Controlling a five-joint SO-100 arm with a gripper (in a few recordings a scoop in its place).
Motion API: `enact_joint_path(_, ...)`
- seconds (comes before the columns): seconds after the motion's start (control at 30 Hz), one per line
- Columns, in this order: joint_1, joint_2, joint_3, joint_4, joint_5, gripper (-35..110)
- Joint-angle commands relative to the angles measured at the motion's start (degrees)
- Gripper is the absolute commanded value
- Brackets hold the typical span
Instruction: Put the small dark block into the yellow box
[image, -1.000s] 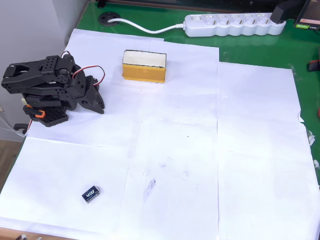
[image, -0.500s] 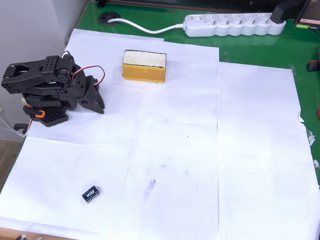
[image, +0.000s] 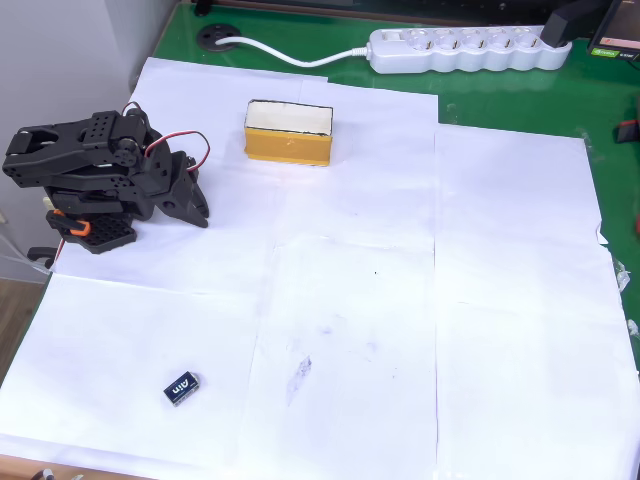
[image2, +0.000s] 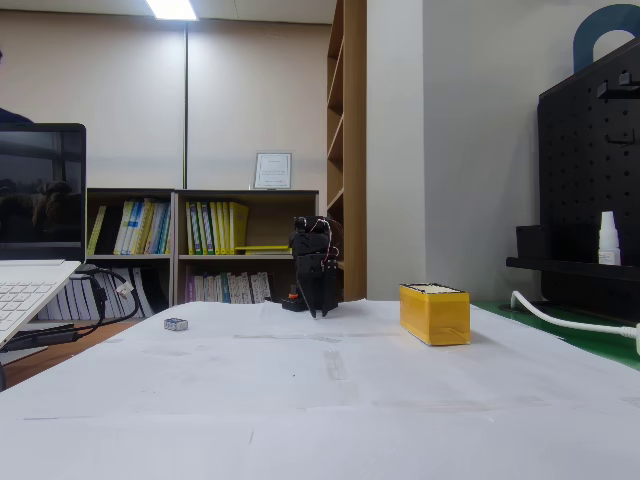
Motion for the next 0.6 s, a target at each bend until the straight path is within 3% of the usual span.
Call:
enact_joint_path(0.0, 0.09, -0.79, 1.14, 5.45, -0.35, 0)
enact_joint_path(0.4, -0.09, -0.79, 1.14, 5.19, -0.7, 2)
enact_joint_path(0.57, 2.81, 8.53, 1.93, -3.87, -8.53, 3)
